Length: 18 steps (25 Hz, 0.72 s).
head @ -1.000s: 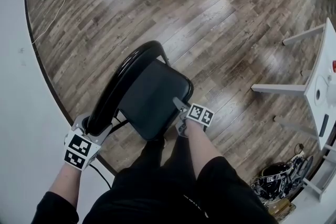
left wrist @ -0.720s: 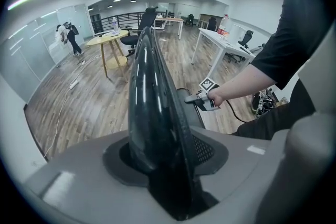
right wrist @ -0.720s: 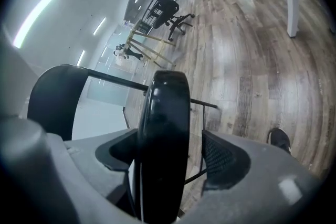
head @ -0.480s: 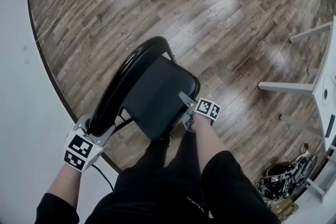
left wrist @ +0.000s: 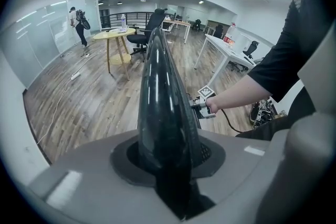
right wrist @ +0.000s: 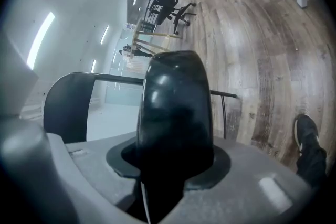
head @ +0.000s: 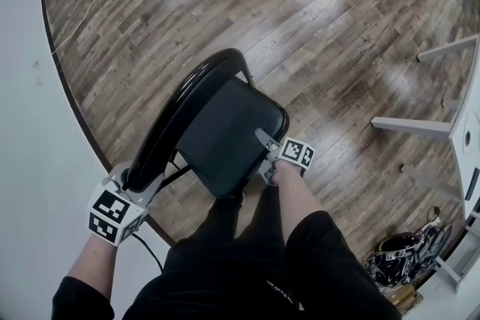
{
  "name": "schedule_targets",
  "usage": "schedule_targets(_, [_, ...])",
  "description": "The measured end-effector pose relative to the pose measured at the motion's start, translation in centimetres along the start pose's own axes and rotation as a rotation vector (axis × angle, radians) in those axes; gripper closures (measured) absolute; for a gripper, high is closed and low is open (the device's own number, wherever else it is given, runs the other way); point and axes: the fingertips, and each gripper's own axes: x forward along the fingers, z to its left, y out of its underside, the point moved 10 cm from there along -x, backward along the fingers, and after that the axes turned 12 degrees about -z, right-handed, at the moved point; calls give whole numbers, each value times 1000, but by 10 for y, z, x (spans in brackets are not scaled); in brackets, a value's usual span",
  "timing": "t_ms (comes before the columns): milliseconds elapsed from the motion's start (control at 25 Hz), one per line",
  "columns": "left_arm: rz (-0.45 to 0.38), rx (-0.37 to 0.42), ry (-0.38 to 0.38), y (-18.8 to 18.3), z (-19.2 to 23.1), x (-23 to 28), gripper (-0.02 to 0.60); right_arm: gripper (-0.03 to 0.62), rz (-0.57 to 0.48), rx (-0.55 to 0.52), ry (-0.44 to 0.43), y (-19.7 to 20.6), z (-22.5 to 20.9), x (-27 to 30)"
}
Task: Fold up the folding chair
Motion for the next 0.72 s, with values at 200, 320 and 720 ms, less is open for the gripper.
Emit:
schedule_targets(200, [2,-11,-5,1,0,1,466,414,-1,-3,6,0,-1,0])
schedule_targets(320, [2,-14,-7,0,0,1,469,414,-2,-5,6,0,0,0])
schedule_targets(720, [2,-35,-26,3,-16,0,480,419,-10,-18,31,2,5,-8])
